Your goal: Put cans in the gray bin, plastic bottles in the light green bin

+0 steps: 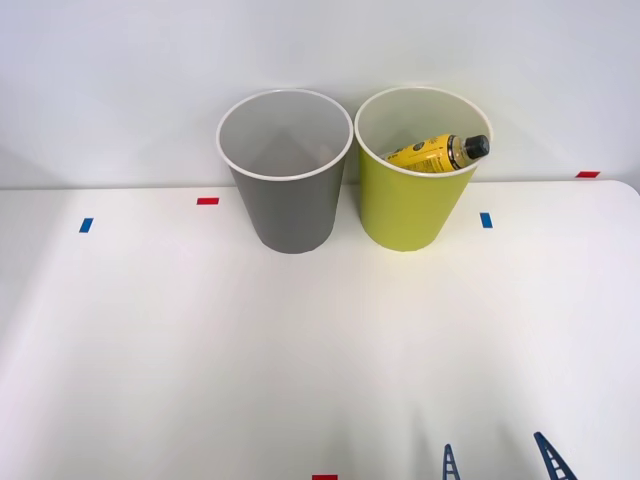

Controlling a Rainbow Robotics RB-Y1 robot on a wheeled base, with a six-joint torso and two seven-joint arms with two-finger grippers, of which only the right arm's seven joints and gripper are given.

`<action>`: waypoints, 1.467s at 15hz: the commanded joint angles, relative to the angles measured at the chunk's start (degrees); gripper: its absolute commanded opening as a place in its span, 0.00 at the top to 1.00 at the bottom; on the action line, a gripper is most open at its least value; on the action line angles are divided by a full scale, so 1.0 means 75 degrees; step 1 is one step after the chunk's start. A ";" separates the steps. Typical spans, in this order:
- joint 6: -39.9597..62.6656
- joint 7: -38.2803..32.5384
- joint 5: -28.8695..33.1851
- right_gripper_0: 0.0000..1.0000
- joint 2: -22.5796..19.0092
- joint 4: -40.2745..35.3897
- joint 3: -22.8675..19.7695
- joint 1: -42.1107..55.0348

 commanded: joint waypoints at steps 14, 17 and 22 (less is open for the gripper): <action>0.0000 0.0000 0.0000 0.00 0.0000 0.0000 0.0000 0.0000; 0.0000 0.0000 0.0000 0.00 0.0000 0.0000 0.0000 0.0000; 0.0000 0.0000 0.0000 0.00 0.0000 0.0000 0.0000 0.0000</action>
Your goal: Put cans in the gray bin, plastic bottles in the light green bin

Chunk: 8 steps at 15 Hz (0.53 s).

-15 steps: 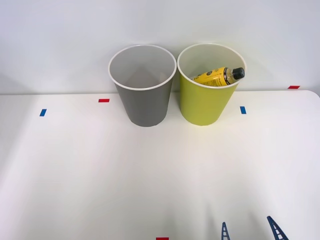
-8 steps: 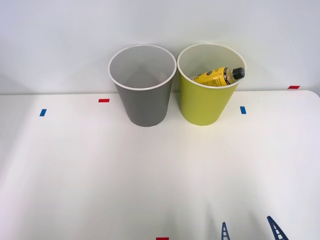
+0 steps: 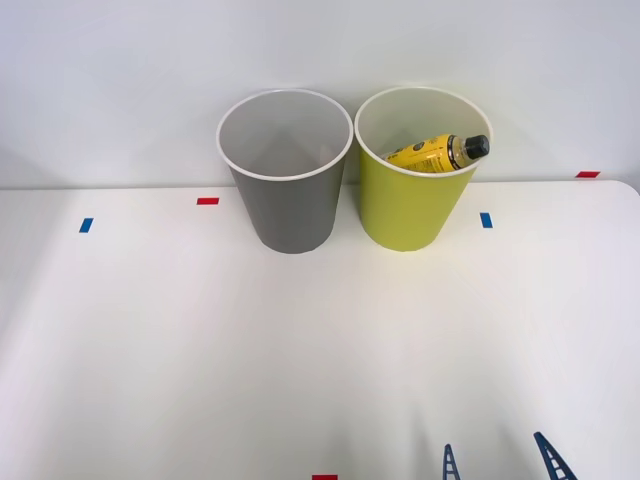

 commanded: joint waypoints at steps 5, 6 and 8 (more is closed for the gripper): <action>0.0000 0.0000 0.0000 0.00 0.0000 0.0000 0.0000 0.0000; 0.0000 0.0000 0.0000 0.00 0.0000 0.0000 0.0000 0.0000; 0.0000 0.0000 0.0000 0.00 0.0000 0.0000 0.0000 0.0000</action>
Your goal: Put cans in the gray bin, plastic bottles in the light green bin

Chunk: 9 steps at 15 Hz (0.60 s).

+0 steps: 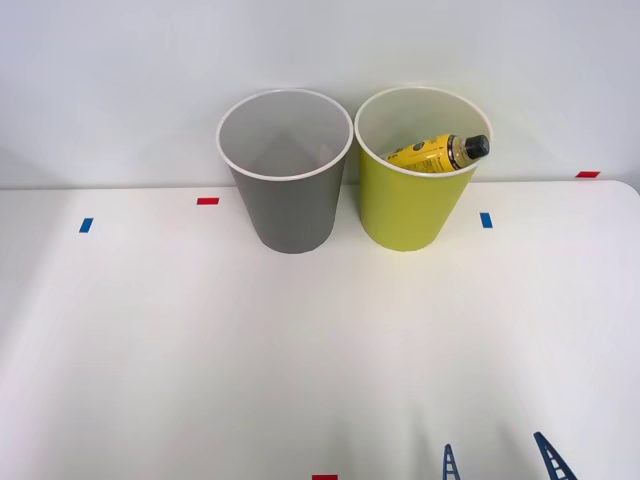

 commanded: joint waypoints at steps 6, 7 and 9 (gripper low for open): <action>0.0000 0.0000 0.0000 0.00 0.0000 0.0000 0.0000 0.0000; 0.0000 0.0000 0.0000 0.00 0.0000 0.0000 0.0000 0.0000; 0.0000 0.0000 0.0000 0.00 0.0000 0.0000 0.0000 0.0000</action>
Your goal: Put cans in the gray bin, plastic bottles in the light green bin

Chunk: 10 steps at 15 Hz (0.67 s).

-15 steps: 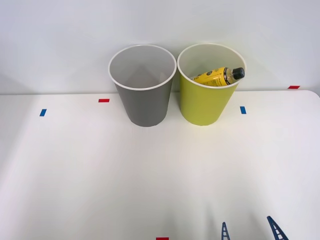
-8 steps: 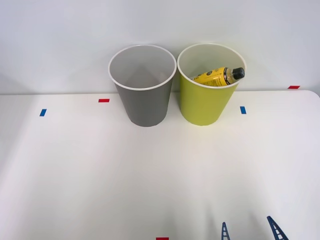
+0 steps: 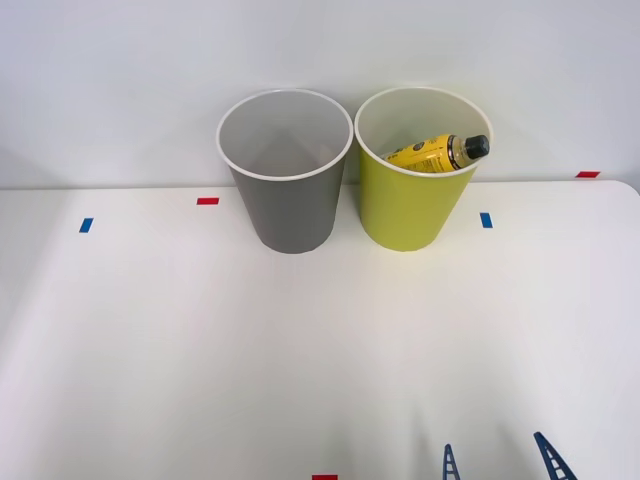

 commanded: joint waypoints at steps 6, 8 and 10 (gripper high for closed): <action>0.0000 0.0000 0.0000 0.00 0.0000 0.0000 0.0000 0.0000; 0.0000 0.0000 0.0000 0.00 0.0000 0.0000 0.0000 0.0000; 0.0000 0.0000 0.0000 0.00 0.0000 0.0000 0.0000 0.0000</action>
